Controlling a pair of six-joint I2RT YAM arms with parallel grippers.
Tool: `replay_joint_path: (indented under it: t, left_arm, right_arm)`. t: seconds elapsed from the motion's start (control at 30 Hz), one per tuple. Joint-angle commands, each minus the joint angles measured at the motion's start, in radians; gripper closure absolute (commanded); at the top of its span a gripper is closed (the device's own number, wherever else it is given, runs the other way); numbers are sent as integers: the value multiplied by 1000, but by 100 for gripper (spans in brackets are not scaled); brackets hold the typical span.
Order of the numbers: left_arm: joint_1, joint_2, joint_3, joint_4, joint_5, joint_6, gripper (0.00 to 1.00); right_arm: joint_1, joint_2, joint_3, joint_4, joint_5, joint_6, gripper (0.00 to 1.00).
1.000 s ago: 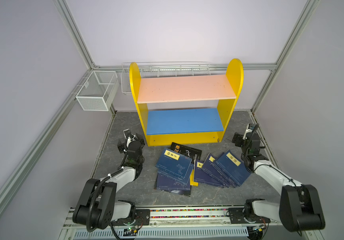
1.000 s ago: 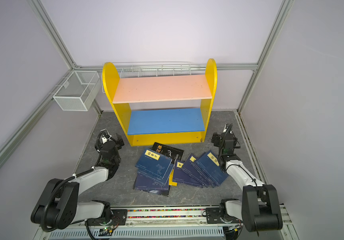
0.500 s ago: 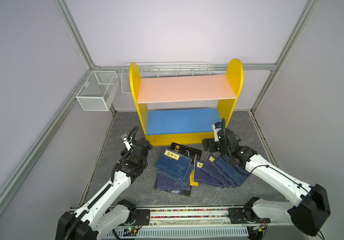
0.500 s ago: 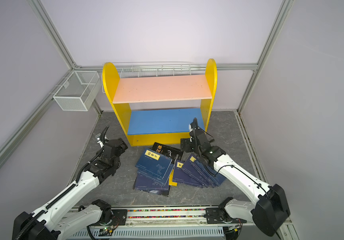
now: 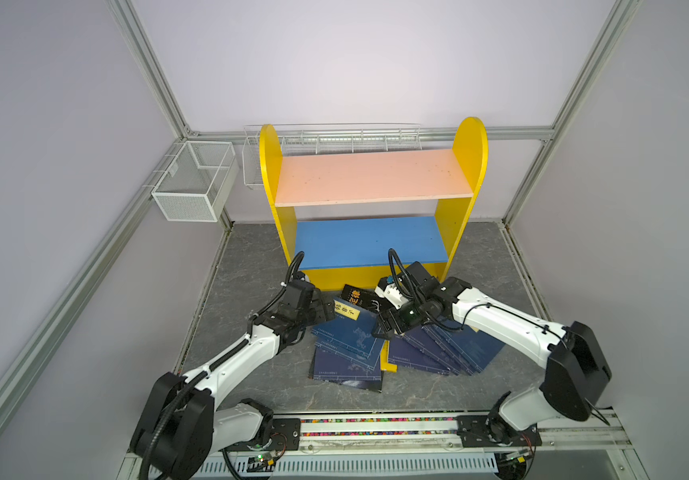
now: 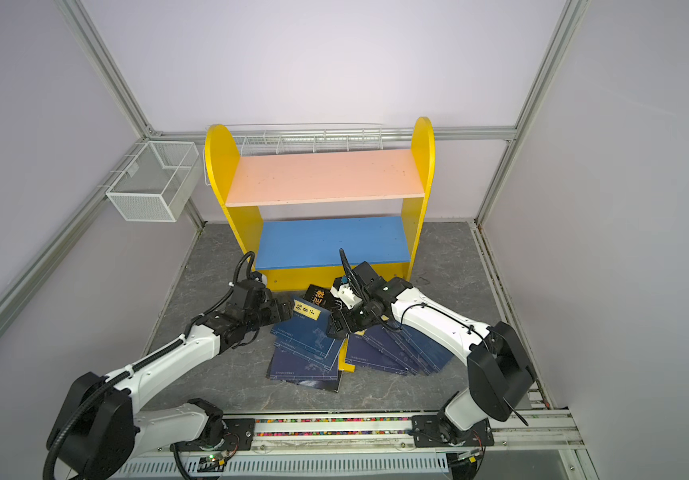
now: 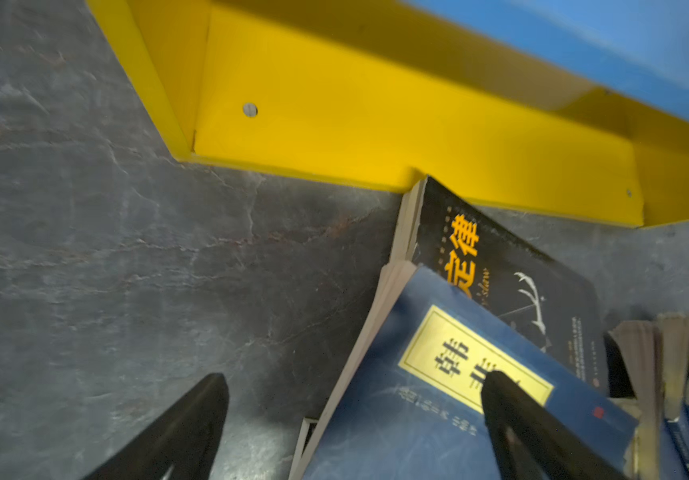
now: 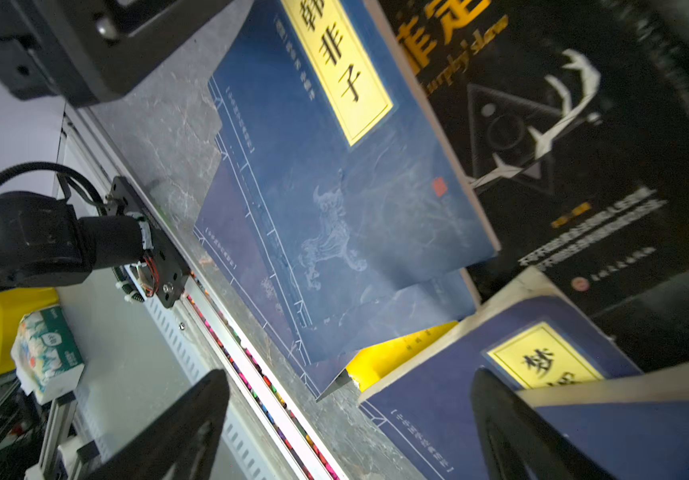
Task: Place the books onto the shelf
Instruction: 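Reach both grippers to the book pile and grasp the blue book with the right gripper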
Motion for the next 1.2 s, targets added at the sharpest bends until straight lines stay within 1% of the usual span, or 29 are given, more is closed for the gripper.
replay_joint_path:
  t: [0.0,0.1,0.27,0.4,0.43,0.5,0.6,0.63,0.67,0.73,0.83,0.87,0.93,1.03,1.17]
  left_arm:
    - [-3,46,40,-39,52,3,6]
    - [-3,68,59,-39,70,17,9]
    - [-4,79,76,-64,114,42,19]
    - [-3,95,68,-123,85,39,23]
    - [-3,101,71,-150,61,30,25]
    - [-3,118,75,-191,27,11,30]
    - [-3,135,65,-201,48,2,40]
    - [-3,138,63,-205,54,0,45]
    - [-4,141,61,-209,64,2,47]
    - [-4,144,68,-233,77,11,57]
    - [-4,140,70,-253,104,18,66]
    - [-4,136,68,-253,119,22,66]
    - [-7,125,71,-259,138,30,76]
    - [-7,111,72,-256,158,49,79]
    - [-9,111,77,-256,184,62,84]
  right_arm:
    - [7,42,18,-28,-55,-35,7]
    - [7,86,17,-5,-72,-33,7]
    - [5,171,39,19,-79,-10,8]
    - [-2,240,80,10,-103,-5,10]
    - [-5,252,90,10,-106,2,13]
    - [-12,268,109,7,-107,17,15]
    - [-15,291,144,10,-125,31,16]
    - [-16,298,157,14,-132,38,16]
    - [-18,304,168,18,-136,47,16]
    - [-24,312,188,30,-157,61,16]
    - [-38,310,204,53,-183,84,17]
    - [-44,305,204,66,-192,94,17]
    - [-63,288,193,106,-215,127,17]
    - [-92,274,180,151,-247,170,18]
    - [-104,256,170,164,-232,189,22]
